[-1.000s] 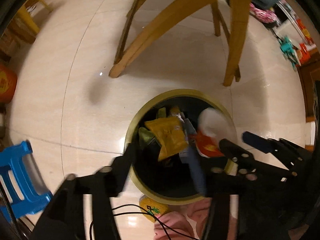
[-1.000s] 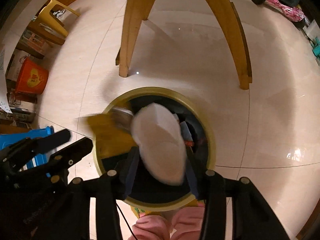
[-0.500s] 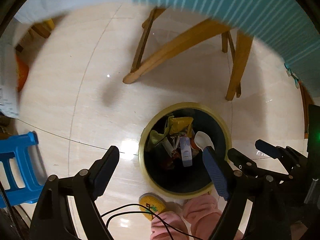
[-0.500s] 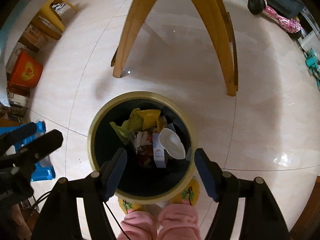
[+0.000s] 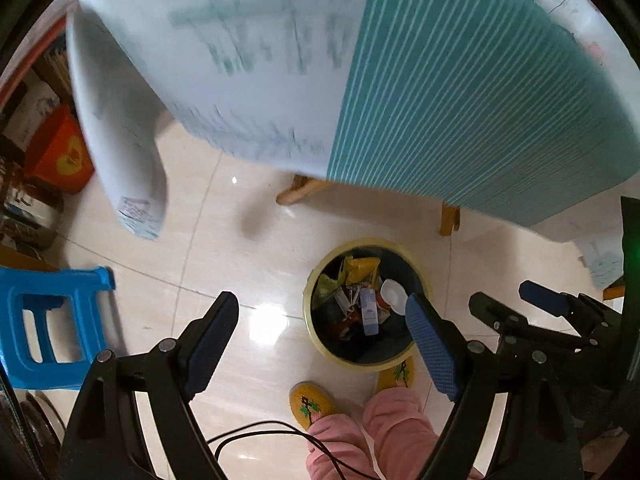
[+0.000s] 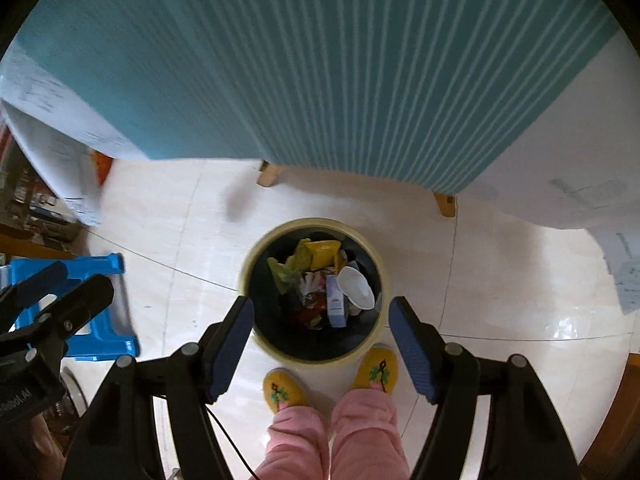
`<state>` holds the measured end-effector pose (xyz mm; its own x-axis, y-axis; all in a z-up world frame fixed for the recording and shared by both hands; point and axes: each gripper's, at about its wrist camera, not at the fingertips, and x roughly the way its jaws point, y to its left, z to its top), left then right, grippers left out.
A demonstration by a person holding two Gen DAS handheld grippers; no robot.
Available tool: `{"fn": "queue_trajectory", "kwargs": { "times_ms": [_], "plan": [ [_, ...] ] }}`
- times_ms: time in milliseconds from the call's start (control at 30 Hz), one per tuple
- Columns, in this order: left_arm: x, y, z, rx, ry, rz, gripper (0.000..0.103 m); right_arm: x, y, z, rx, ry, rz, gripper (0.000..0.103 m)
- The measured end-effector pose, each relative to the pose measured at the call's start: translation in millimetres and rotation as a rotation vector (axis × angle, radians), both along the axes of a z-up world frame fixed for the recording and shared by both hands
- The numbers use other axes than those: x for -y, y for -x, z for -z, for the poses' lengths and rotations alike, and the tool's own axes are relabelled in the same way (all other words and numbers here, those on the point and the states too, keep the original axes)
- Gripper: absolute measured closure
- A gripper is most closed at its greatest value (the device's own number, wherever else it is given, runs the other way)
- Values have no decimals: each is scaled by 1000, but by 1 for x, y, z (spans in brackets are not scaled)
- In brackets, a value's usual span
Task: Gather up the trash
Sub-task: 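Move both tools back over the table toward the gold-black wrapper and red box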
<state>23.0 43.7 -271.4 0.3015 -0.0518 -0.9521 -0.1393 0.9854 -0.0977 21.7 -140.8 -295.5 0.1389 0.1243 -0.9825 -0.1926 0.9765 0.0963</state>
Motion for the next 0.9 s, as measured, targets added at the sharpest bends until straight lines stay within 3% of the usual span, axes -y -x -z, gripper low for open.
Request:
{"fn": "queue_trajectory", "kwargs": {
  "times_ms": [333,500,767,900],
  "plan": [
    [3,8,-115,151,-20,40,19,-12,17,-118,95,-37,-99,33],
    [4,13,-170,221,-6,60,19,-14,21,-187,210,-26,-162,33],
    [3,12,-253,325,3,93,19,-12,22,-268,370,-23,-137,33],
    [7,10,-289,376,-33,111,19,-11,17,-302,450,-26,-119,33]
  ]
}}
